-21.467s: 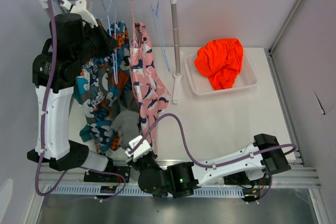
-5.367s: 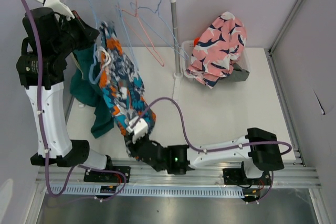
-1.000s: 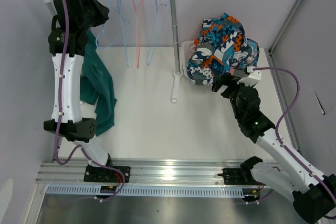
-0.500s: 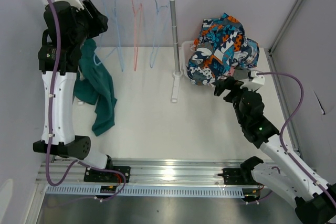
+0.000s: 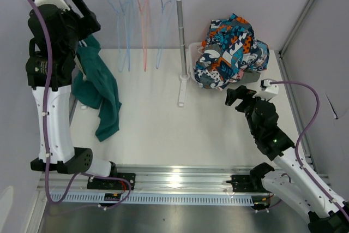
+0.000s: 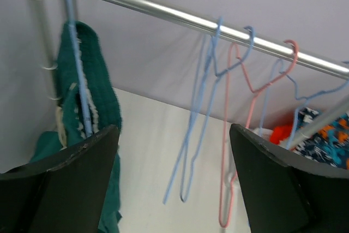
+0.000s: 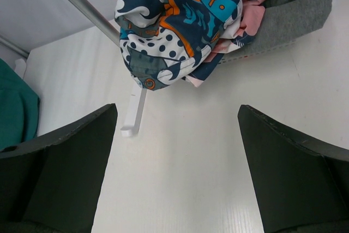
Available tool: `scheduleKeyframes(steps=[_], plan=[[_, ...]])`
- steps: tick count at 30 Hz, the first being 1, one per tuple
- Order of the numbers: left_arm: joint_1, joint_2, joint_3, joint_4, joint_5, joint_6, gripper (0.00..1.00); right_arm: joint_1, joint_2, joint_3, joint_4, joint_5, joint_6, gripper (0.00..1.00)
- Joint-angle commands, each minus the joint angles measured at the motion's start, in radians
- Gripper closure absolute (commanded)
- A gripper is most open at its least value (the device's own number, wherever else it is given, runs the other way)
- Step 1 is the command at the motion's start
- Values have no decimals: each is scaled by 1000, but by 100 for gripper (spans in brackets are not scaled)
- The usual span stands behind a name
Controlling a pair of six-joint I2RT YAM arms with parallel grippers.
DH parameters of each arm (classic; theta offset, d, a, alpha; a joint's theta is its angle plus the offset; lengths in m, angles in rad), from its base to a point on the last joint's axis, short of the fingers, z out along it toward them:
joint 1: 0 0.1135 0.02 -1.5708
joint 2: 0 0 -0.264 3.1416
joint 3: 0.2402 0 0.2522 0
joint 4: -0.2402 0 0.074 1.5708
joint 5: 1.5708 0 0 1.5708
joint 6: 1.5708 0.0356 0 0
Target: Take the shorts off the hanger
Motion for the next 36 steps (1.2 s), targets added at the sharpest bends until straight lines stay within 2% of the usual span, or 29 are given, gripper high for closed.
scheduleKeyframes(steps=[1,12,21,30,34,36], plan=[[33,-27,-19,-7,-146,39,11,5,-19,-9,6,12,-17,1],[133,47,-102,7,-205,58,16,1,-13,-50,26,2,-24,0],[173,82,-235,81,-155,26,19,-32,12,-58,44,-26,-37,1],[182,157,-239,147,-143,27,25,-65,38,-63,58,-66,-37,1],[183,199,-200,153,-150,32,34,-71,52,-63,58,-75,-37,1],[185,233,-186,147,-155,30,42,-77,56,-66,58,-78,-37,1]])
